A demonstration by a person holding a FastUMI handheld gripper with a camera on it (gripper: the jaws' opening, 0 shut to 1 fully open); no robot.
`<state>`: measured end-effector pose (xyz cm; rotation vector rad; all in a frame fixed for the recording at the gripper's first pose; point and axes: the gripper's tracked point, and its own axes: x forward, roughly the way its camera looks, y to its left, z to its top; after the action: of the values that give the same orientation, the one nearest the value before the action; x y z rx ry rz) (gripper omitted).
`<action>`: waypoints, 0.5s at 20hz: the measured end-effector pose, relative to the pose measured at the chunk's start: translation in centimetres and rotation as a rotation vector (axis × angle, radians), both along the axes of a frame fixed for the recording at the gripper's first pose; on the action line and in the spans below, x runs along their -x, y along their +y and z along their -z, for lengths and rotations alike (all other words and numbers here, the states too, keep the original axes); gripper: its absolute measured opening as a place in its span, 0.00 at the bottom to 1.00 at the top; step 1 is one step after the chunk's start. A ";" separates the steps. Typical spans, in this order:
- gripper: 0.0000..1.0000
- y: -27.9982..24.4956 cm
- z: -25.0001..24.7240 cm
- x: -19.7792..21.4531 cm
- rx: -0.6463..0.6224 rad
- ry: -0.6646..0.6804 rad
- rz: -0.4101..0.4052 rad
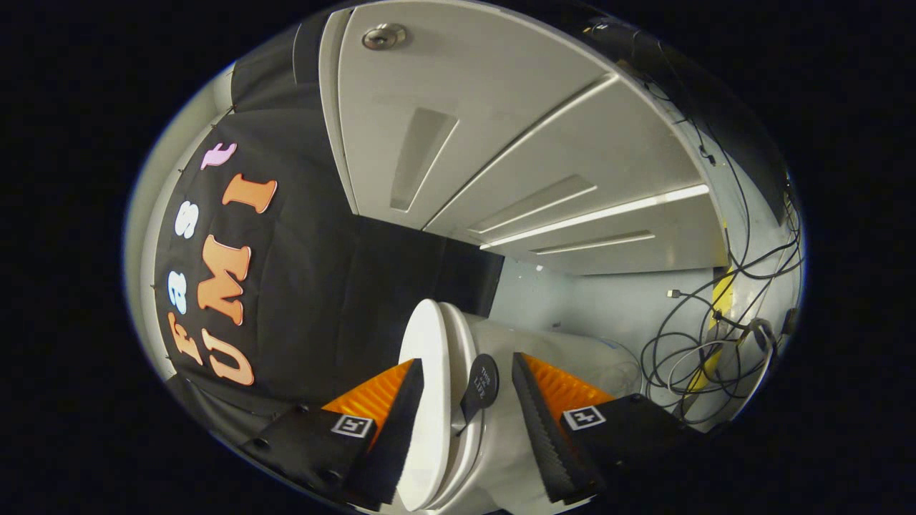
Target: Open the toilet lid.
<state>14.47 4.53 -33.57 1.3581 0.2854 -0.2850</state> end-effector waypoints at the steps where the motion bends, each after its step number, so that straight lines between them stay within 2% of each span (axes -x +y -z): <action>1: 0.79 0.1 0.2 -0.3 -0.001 -0.002 -0.009; 3: 0.75 0.4 0.2 -0.8 -0.002 -0.017 -0.016; 6: 0.57 0.4 0.4 -0.9 -0.011 -0.028 -0.015; 7: 0.57 0.1 0.6 -0.8 -0.015 -0.018 -0.006; 10: 0.18 -0.1 1.5 -0.8 -0.014 0.011 0.012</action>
<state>15.31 4.48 -35.10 1.3732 0.2889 -0.3012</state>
